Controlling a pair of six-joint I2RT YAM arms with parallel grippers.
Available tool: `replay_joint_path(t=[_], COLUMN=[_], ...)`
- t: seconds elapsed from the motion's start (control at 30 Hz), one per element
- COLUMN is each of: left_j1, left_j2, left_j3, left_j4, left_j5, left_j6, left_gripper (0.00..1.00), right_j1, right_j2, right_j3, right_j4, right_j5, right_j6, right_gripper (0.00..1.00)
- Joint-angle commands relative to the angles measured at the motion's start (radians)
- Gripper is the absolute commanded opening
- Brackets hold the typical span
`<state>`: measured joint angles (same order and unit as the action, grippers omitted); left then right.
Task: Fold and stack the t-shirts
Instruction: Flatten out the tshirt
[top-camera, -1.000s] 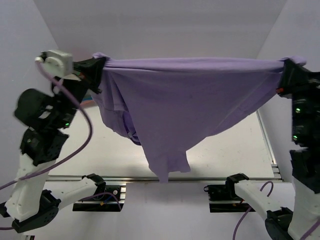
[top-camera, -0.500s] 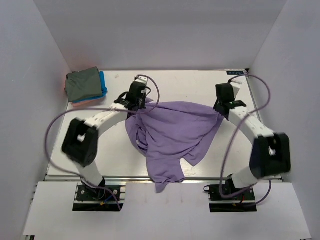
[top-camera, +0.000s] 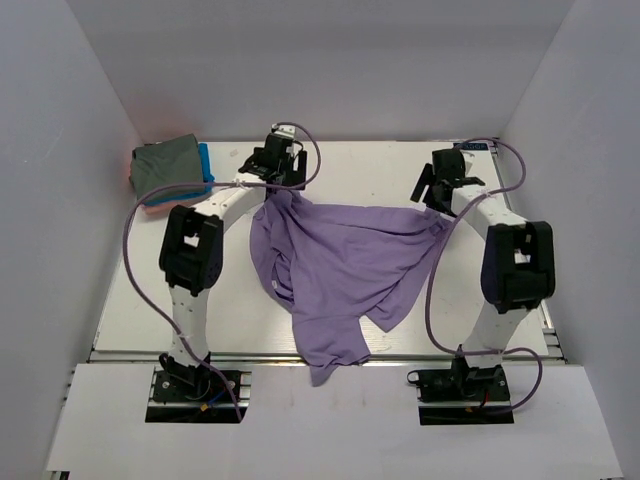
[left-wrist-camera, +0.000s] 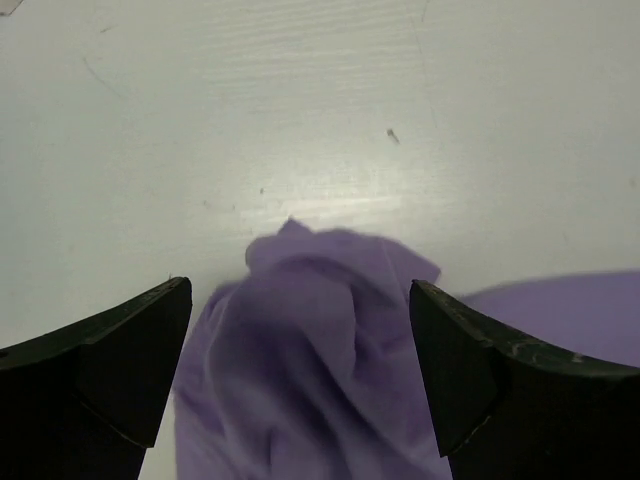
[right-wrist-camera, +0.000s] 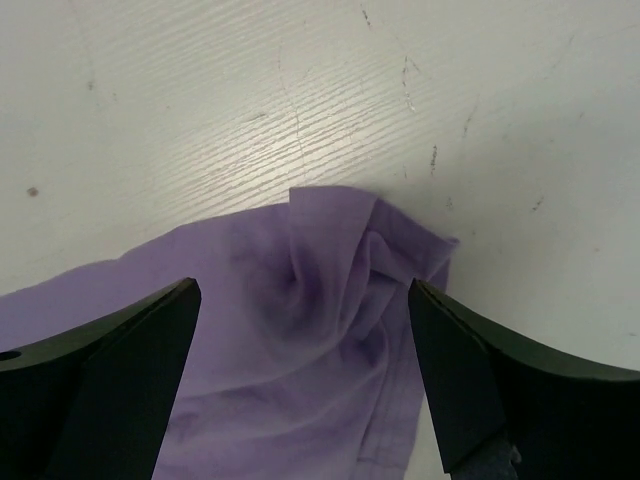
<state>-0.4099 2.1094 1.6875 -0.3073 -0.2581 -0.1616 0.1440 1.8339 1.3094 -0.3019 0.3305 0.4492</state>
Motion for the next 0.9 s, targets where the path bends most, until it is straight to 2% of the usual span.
replay_joint_path(t=[0.0, 0.03, 0.1, 0.13, 0.17, 0.23, 0.3, 0.4, 0.43, 0.53, 0.67, 0.77, 0.8, 0.87], left_j1=[-0.027, -0.027, -0.036, -0.055, -0.070, -0.134, -0.238, -0.357, -0.416, -0.492, -0.559, -0.618, -0.633, -0.682], left_j2=[-0.249, -0.302, -0.408, -0.513, -0.560, -0.632, -0.680, -0.718, -0.738, -0.857, -0.956, -0.956, -0.945, -0.907], left_j3=[-0.060, -0.137, -0.248, -0.381, -0.449, -0.623, -0.704, -0.767, -0.790, -0.891, -0.968, -1.019, -1.029, -1.019], left_j4=[-0.082, -0.091, -0.078, -0.069, -0.053, -0.015, -0.022, -0.166, -0.205, -0.252, -0.354, -0.297, -0.227, -0.210], left_j5=[0.023, 0.045, 0.205, 0.238, 0.323, 0.382, 0.428, 0.373, 0.393, 0.460, 0.461, 0.557, 0.577, 0.580], left_j6=[0.014, 0.014, -0.039, -0.074, -0.094, -0.165, -0.188, -0.243, -0.272, -0.341, -0.433, -0.457, -0.467, -0.467], left_gripper=[1.00, 1.00, 1.00, 1.00, 1.00, 1.00, 1.00, 1.00, 1.00, 1.00, 1.00, 1.00, 1.00, 1.00], right_j1=[-0.007, -0.011, -0.011, -0.009, -0.011, -0.012, -0.011, -0.014, -0.011, -0.012, -0.014, -0.014, -0.014, -0.014], right_j2=[-0.131, -0.201, -0.249, -0.298, -0.347, -0.413, -0.475, -0.527, -0.533, -0.552, -0.541, -0.535, -0.533, -0.536], right_j3=[0.011, -0.004, -0.047, -0.109, -0.136, -0.223, -0.249, -0.298, -0.315, -0.328, -0.340, -0.354, -0.361, -0.368], right_j4=[-0.055, -0.086, -0.127, -0.153, -0.155, -0.152, -0.151, -0.154, -0.158, -0.158, -0.154, -0.151, -0.148, -0.147], right_j5=[-0.010, -0.008, -0.016, -0.022, -0.028, -0.044, -0.071, -0.084, -0.082, -0.073, -0.074, -0.068, -0.064, -0.053], right_j6=[-0.018, -0.012, 0.005, 0.014, 0.032, 0.043, 0.049, 0.037, 0.033, 0.022, 0.009, 0.006, 0.006, 0.012], right_gripper=[0.90, 0.90, 0.90, 0.90, 0.90, 0.90, 0.90, 0.90, 0.90, 0.90, 0.90, 0.90, 0.90, 0.90])
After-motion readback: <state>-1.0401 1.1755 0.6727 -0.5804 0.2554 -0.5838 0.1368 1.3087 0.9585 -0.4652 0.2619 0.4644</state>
